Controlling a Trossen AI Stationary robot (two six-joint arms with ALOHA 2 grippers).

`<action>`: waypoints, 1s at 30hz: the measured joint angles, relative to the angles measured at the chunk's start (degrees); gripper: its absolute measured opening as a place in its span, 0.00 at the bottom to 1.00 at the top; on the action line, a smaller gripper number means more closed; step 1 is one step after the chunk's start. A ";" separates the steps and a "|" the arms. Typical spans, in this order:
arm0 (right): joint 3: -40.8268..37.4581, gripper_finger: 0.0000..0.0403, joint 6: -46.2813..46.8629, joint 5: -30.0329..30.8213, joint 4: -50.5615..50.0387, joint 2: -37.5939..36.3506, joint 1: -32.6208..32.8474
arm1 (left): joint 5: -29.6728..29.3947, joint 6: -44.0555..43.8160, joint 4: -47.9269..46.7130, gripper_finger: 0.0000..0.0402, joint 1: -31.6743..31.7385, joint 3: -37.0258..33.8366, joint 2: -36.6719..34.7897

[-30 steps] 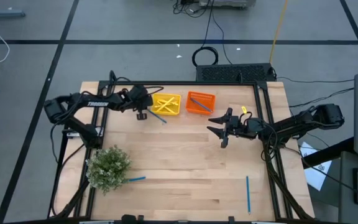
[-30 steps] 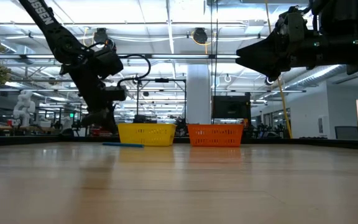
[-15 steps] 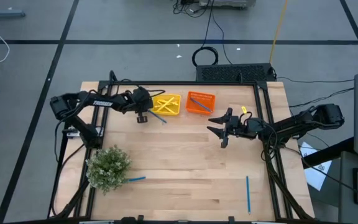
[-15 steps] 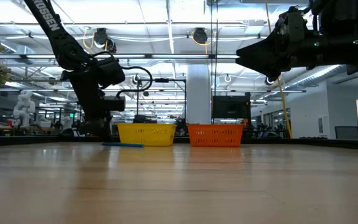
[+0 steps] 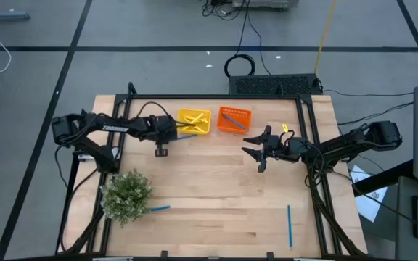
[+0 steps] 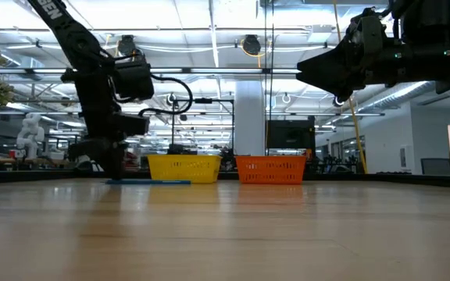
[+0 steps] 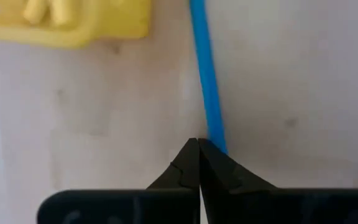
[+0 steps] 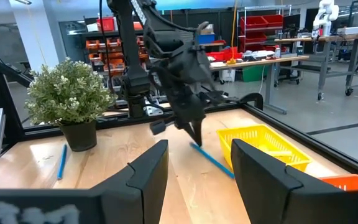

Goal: Sort pens & pencils
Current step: Put the top left blue pencil into the orange bin

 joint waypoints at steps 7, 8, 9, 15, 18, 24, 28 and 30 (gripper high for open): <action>0.00 0.41 0.00 0.00 0.02 0.01 0.00 | -5.03 -3.69 -2.11 0.02 -4.51 -0.02 -1.00; 0.00 0.41 0.00 0.00 0.02 0.01 0.00 | -6.13 -4.60 -2.28 0.03 -4.88 -0.02 -1.01; 0.00 0.41 0.00 0.00 0.04 0.01 0.00 | -6.85 -5.58 -2.80 0.04 -5.15 0.00 -1.01; 0.00 0.41 0.00 0.00 0.02 0.01 0.00 | -7.21 -15.62 -15.76 0.14 -5.45 3.94 -1.01; 0.00 0.41 0.00 0.00 0.04 0.01 0.00 | -6.51 -19.42 -20.25 0.20 -5.42 5.55 -1.01; 0.00 0.41 0.38 0.00 0.04 -0.01 0.00 | 2.80 -22.87 -18.90 0.31 -4.80 6.16 -1.01; 0.00 0.41 0.42 0.00 0.04 0.01 0.00 | 3.32 -25.77 -17.95 0.35 -3.14 6.16 -1.01; 0.00 0.41 0.42 -0.01 0.04 0.01 0.00 | 4.32 -26.54 -17.96 0.35 -2.04 6.16 -1.01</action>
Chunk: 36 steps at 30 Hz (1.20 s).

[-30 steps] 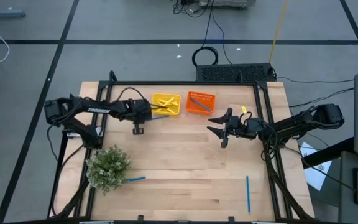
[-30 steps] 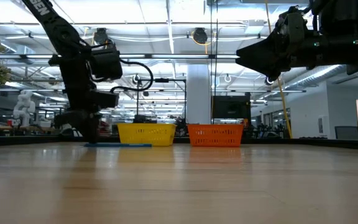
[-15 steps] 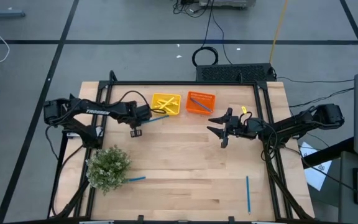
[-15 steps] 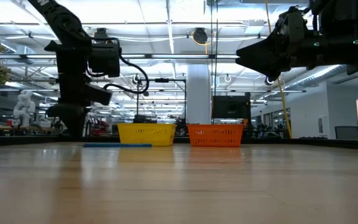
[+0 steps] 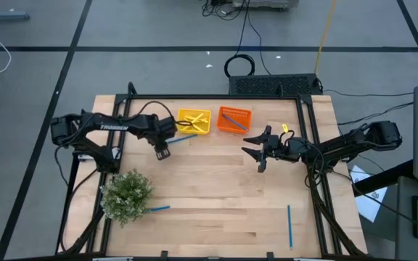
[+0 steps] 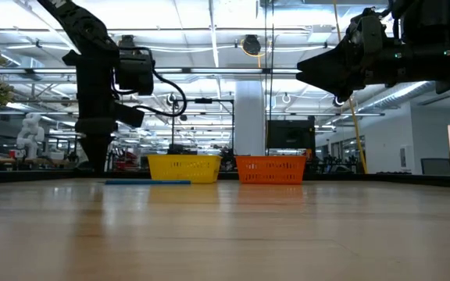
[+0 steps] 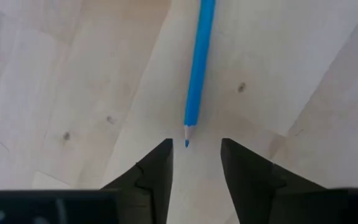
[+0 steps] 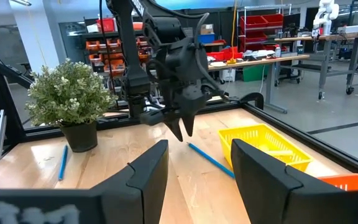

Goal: Sort pens & pencils
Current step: Put the top left blue pencil into the orange bin

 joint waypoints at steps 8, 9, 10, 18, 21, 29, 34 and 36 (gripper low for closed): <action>0.00 0.41 0.02 0.01 0.01 0.00 0.00 | 3.75 0.64 0.33 0.36 3.12 0.00 0.00; 0.00 0.41 0.02 0.01 0.01 0.00 0.00 | 4.54 0.97 0.40 0.36 3.31 0.00 0.00; 0.00 0.41 0.02 0.01 0.01 -0.01 0.00 | 5.00 1.39 0.47 0.36 3.45 0.00 0.00; 0.00 0.41 0.02 -0.02 0.01 0.00 0.00 | 1.63 4.69 0.55 0.36 3.52 0.00 0.00; 0.00 0.41 0.04 0.01 0.00 0.00 0.00 | 3.11 5.20 0.57 0.36 3.51 0.00 0.00; 0.00 0.41 0.04 0.01 0.01 0.00 0.00 | 4.22 6.46 1.39 0.36 3.54 -1.29 0.00; 0.00 0.41 0.04 0.00 0.01 0.00 0.00 | 3.82 6.57 3.09 0.36 4.32 -2.08 0.00; 0.00 0.41 0.04 0.00 0.00 -0.01 0.00 | 4.19 6.82 4.10 0.36 4.87 -2.08 0.00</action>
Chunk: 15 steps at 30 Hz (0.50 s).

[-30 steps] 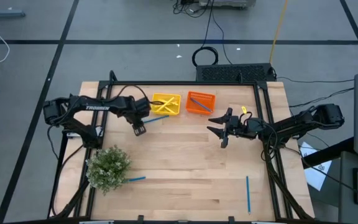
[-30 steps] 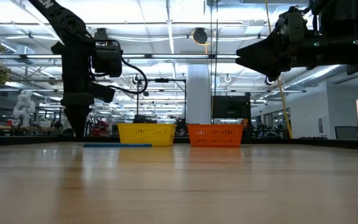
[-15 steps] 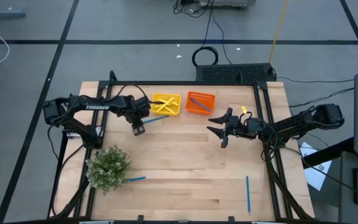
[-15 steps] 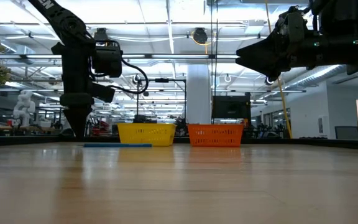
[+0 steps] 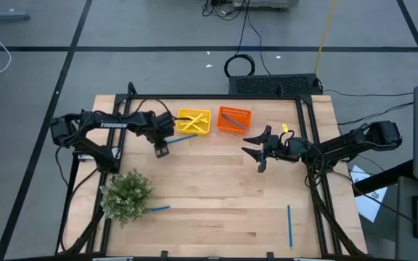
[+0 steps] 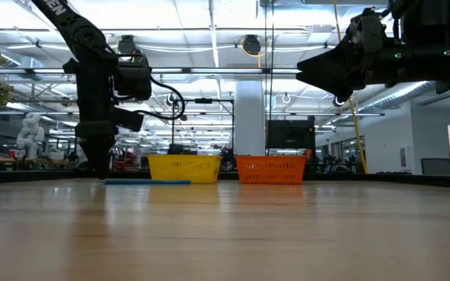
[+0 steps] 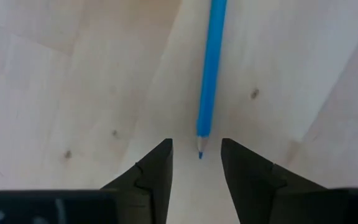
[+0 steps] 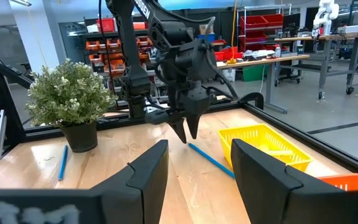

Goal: Sort pens & pencils
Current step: Put the top left blue pencil into the orange bin

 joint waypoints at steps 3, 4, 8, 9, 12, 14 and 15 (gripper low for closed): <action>0.00 0.41 0.00 -0.01 0.01 -0.01 0.00 | 0.93 0.49 0.92 0.36 0.49 0.00 0.57; 0.00 0.41 0.00 0.00 -0.01 -0.01 0.00 | 1.30 0.72 1.01 0.36 0.58 0.00 1.19; 0.00 0.41 0.01 -0.01 -0.16 0.01 0.00 | 1.36 0.83 0.45 0.36 0.56 0.20 3.21; 0.00 0.41 0.00 0.00 -0.25 0.01 0.00 | 1.36 1.00 0.46 0.36 0.56 0.28 3.73; 0.00 0.41 0.00 0.00 -0.42 0.01 0.00 | 1.33 1.15 1.15 0.36 0.56 0.24 4.35; 0.00 0.41 0.00 0.00 -0.41 0.00 0.00 | 1.35 1.17 1.61 0.36 0.56 0.17 4.35; 0.00 0.41 0.00 0.01 -0.41 0.00 0.00 | 1.33 1.31 1.71 0.36 0.56 0.15 4.37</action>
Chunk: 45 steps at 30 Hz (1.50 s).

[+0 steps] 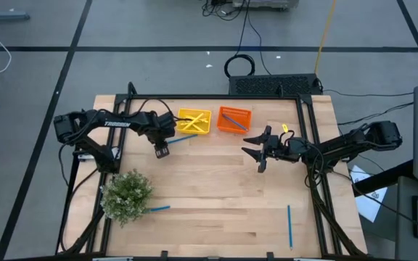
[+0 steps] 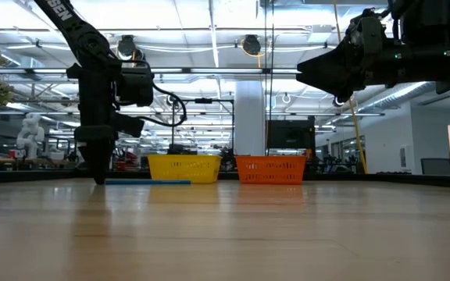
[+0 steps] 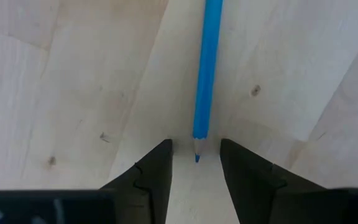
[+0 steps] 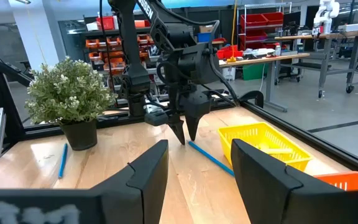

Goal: Sort pens & pencils
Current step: Put the top left blue pencil into the orange bin

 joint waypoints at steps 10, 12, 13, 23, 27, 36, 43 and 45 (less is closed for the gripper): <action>0.00 0.41 0.01 0.00 -0.02 0.01 0.02 | -0.31 2.69 0.39 0.24 0.33 -0.04 0.13; 0.00 0.41 0.00 -0.02 -0.02 0.01 0.00 | -0.41 3.18 0.67 0.16 0.33 -0.04 0.15; 0.00 0.41 0.00 0.00 -0.02 0.01 0.02 | -0.55 3.32 0.79 0.11 0.35 -0.04 0.17; 0.00 0.41 0.02 -0.02 -0.02 -0.02 0.02 | -1.33 4.88 -0.31 0.01 -0.48 -0.07 -0.19; 0.00 0.41 0.01 0.00 -0.02 0.01 0.02 | -1.20 5.45 -1.84 0.01 -1.27 0.04 -1.56; 0.00 0.41 0.01 -0.02 -0.14 -0.02 0.02 | -0.13 4.91 -9.62 0.00 -4.13 -0.22 -5.02; 0.00 0.41 0.00 -0.01 -0.04 -0.02 0.02 | 0.24 4.48 -11.55 0.00 -8.12 -0.17 -5.19; 0.00 0.41 0.00 -0.01 -0.02 -0.02 0.01 | 0.26 4.48 -11.60 0.00 -9.27 -0.15 -5.20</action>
